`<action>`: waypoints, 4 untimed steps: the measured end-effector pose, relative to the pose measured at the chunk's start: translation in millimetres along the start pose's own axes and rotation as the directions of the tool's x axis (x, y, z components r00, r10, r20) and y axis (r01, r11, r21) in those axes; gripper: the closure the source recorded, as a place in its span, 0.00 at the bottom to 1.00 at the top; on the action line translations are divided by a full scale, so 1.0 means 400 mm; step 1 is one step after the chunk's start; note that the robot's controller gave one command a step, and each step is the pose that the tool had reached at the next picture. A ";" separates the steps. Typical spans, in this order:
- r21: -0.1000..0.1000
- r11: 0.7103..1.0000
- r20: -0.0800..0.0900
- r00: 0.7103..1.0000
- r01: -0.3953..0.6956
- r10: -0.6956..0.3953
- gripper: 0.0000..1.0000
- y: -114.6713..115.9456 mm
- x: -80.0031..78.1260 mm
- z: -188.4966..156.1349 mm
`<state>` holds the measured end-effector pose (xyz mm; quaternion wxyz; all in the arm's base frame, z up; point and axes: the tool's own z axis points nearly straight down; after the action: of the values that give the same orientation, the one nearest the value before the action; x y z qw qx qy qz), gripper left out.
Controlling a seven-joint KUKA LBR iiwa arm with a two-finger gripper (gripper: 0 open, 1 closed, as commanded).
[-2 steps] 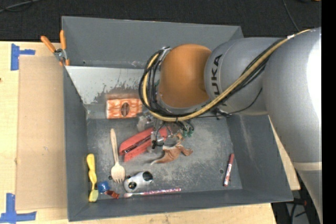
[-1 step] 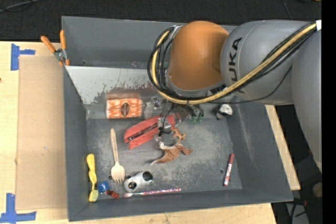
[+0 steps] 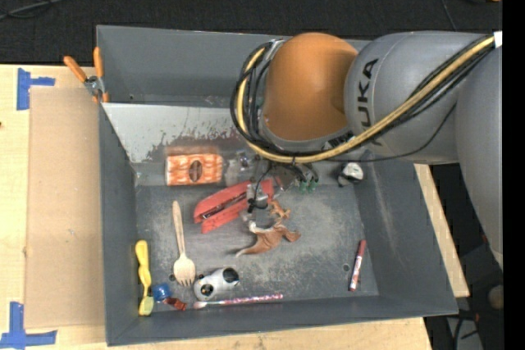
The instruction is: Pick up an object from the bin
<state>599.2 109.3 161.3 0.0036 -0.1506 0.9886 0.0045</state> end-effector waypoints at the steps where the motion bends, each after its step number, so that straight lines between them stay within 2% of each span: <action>1: -0.001 0.998 0.004 0.998 -0.058 0.058 1.00 -0.035 0.032 0.140; 2: -0.003 0.996 0.007 0.996 -0.085 0.085 1.00 -0.055 -0.003 0.223; 3: -0.003 0.996 0.007 0.996 -0.085 0.085 1.00 -0.055 -0.003 0.223; 4: -0.003 0.996 0.002 0.996 -0.093 0.093 1.00 -0.052 0.006 0.051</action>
Offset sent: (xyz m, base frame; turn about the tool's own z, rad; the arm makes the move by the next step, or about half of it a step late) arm 0.0079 -0.0215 -0.0913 0.0880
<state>603.1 88.9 140.6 0.0043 -0.1043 0.9945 0.0061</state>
